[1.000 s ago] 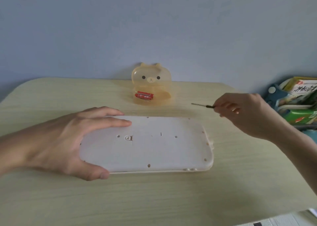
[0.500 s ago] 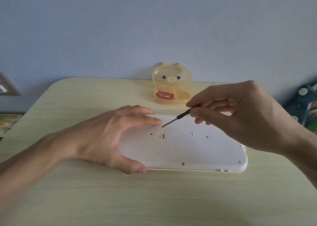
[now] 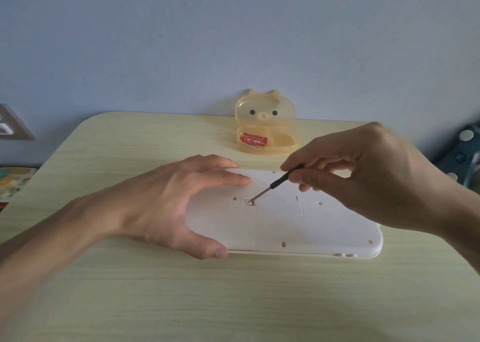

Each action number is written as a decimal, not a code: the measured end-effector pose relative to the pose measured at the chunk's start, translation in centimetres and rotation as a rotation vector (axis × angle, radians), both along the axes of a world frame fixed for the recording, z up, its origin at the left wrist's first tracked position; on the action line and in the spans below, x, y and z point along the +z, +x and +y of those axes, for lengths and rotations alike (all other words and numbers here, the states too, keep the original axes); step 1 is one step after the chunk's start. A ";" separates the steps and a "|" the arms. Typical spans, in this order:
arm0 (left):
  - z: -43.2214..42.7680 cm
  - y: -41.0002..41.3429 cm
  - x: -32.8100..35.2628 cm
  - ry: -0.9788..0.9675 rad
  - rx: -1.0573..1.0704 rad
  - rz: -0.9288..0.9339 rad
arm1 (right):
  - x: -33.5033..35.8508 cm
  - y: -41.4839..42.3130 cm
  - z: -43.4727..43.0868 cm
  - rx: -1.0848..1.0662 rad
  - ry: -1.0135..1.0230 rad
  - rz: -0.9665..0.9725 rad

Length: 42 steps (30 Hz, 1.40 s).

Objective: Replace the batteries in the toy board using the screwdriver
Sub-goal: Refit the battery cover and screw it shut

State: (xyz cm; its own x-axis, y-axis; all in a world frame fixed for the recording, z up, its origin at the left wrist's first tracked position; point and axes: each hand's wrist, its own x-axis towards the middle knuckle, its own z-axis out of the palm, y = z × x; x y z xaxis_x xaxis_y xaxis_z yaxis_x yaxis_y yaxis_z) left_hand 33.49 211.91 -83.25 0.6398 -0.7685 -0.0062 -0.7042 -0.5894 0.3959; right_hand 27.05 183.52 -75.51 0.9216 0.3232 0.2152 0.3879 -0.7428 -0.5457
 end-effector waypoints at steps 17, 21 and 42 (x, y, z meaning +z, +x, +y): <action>-0.1 -0.1 0.4 -0.003 -0.022 0.024 | 0.1 1.4 2.7 0.281 -0.111 -0.176; 0.0 -0.1 0.3 0.001 -0.022 0.012 | 0.0 1.7 2.7 0.190 0.022 -0.132; 0.0 0.0 0.0 -0.015 -0.011 0.039 | 0.0 1.6 2.8 0.047 -0.092 -0.127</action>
State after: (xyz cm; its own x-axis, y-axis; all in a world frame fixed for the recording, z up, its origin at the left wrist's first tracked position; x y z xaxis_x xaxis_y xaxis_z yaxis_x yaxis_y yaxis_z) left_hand 33.50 211.91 -83.24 0.6307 -0.7758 -0.0198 -0.6945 -0.5756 0.4317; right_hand 28.68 186.32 -75.47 0.8723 0.3890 0.2963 0.4848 -0.7666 -0.4209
